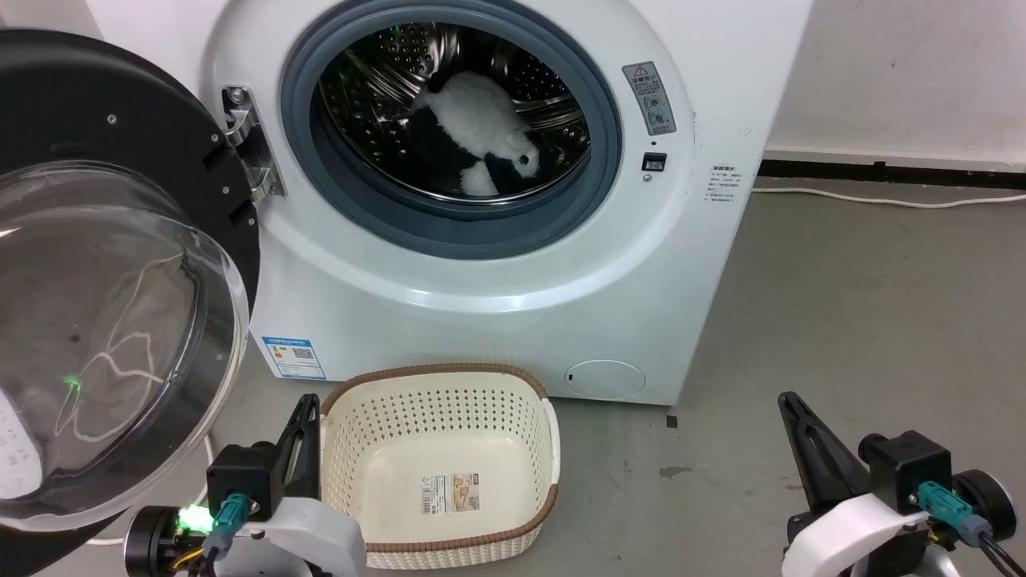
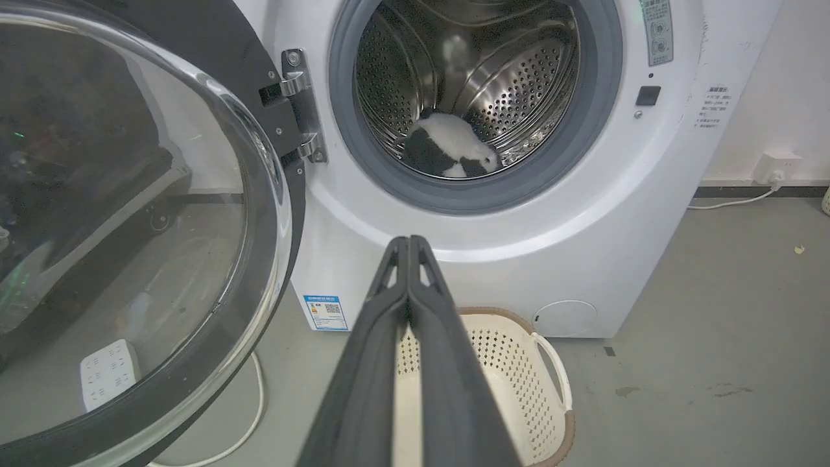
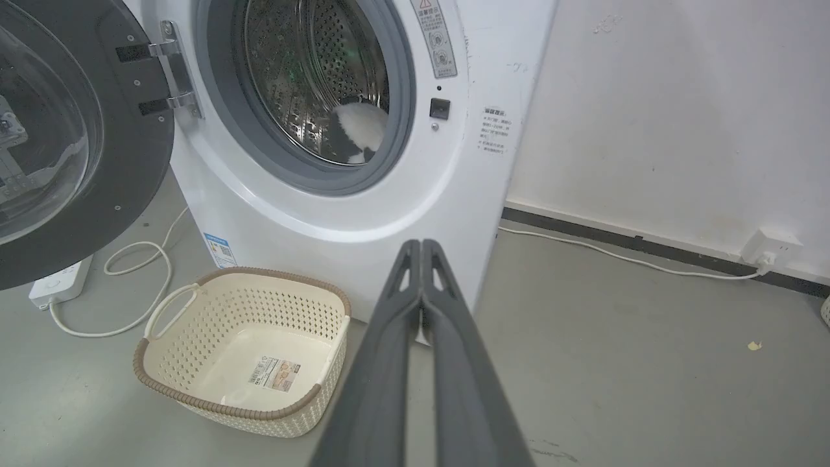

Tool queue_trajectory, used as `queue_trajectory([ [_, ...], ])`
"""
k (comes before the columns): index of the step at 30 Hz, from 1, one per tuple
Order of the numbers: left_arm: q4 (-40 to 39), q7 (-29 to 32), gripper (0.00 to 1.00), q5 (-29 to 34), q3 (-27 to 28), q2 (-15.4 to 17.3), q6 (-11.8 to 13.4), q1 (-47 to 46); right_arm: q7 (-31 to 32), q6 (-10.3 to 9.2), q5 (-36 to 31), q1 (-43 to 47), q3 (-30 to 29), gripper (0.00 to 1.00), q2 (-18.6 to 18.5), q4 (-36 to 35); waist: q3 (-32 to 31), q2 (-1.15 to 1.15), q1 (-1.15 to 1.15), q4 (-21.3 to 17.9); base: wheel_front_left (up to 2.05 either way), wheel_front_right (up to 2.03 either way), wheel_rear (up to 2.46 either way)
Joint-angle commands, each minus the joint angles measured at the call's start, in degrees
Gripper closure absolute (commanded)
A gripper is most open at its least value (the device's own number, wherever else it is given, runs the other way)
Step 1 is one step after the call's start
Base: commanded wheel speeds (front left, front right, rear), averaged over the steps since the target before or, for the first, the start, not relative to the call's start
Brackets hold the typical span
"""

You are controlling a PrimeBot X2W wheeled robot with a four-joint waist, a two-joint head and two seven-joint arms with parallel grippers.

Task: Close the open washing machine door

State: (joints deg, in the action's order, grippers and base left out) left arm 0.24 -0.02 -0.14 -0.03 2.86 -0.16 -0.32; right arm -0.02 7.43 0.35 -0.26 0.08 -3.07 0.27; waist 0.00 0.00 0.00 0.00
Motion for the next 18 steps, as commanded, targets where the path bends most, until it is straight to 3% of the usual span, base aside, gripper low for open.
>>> queue_trajectory([
  [1, -0.2, 0.0, 1.00, 0.1, 0.0, 0.0, 0.2, 0.3, 0.0, 0.06, -0.3, 0.3, -0.1, 1.00, 0.2, -0.3, 0.0, 0.00, 0.00, 0.0, 0.00, 0.00, 0.00],
  [2, -0.2, 0.0, 1.00, 0.1, 0.0, 0.0, 0.2, 0.3, 0.0, 0.06, -0.3, 0.3, -0.1, 1.00, 0.2, -0.3, 0.0, 0.00, 0.00, 0.0, 0.00, 0.00, 0.00],
  [3, 0.0, 0.0, 0.00, 0.0, 0.0, 0.0, 0.0, 0.0, 0.0, 0.01, 0.0, 0.0, 0.0, 0.00, 0.0, 0.0, 0.0, 0.00, 0.00, 0.0, 0.00, 0.00, 0.00],
  [18, 0.0, -1.5, 0.00, 0.0, -0.5, 0.1, -0.3, 0.0, -1.5, 0.01, 1.1, 0.2, -0.9, 0.00, 0.0, 0.1, 0.1, 0.00, 0.00, 0.3, 0.00, 0.00, 0.00],
])
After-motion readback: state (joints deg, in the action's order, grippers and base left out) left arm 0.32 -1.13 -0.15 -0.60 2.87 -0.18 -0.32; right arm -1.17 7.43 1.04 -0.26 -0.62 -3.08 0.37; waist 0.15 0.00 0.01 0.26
